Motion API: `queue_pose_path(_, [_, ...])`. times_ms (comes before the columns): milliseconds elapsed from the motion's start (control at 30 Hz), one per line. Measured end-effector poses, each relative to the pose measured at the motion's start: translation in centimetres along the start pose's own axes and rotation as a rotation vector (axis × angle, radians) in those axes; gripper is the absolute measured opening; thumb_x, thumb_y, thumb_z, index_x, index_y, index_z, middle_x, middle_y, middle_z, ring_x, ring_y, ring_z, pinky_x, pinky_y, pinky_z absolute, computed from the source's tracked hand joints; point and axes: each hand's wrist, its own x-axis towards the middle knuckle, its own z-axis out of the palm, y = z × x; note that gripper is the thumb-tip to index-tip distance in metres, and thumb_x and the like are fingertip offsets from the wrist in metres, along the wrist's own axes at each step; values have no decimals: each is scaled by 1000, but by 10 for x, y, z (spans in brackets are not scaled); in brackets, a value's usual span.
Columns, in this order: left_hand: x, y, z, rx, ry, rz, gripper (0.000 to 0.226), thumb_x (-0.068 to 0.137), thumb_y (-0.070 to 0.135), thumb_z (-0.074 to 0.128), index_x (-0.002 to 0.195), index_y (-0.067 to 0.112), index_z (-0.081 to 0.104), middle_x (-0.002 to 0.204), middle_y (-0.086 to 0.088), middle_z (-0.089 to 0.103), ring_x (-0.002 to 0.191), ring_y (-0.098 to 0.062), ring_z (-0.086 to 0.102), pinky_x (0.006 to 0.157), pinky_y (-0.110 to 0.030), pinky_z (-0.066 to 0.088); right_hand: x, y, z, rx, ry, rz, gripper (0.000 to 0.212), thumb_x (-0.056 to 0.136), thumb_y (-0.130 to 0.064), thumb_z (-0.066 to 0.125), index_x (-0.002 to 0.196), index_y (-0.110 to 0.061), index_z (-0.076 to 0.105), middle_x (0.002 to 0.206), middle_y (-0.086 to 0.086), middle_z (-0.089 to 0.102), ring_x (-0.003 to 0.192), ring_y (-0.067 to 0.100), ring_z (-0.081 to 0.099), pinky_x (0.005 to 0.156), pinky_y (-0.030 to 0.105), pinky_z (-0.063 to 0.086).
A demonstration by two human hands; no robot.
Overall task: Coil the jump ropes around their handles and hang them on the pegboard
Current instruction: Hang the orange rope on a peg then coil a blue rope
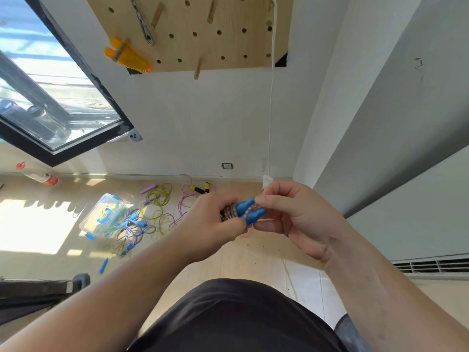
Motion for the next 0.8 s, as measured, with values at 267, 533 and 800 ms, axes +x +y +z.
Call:
queue_pose_path(267, [0,-2,-1,-69,-14,-86,16,63,38,55,72,27,63,67,3,61,63,-21,56,57,-38,44,-9,12,8,-475,205,-395,9,85,-16,78,76,-16,76,74,8,72,75,33,67,69,47,57])
queue_pose_path(533, [2,0,2,70,143,-19,37,86,33,35,72,8,58,70,-14,55,69,-26,51,61,-40,42,-9,20,12,-567,235,-395,3,82,-26,79,79,-25,78,74,2,71,71,24,64,64,37,55])
queue_pose_path(800, [7,7,2,273,260,-31,49,83,65,39,64,23,59,58,5,61,60,-12,56,52,-24,38,-4,22,17,-328,203,-317,7,82,-14,82,83,-17,76,78,8,75,82,35,72,74,46,63])
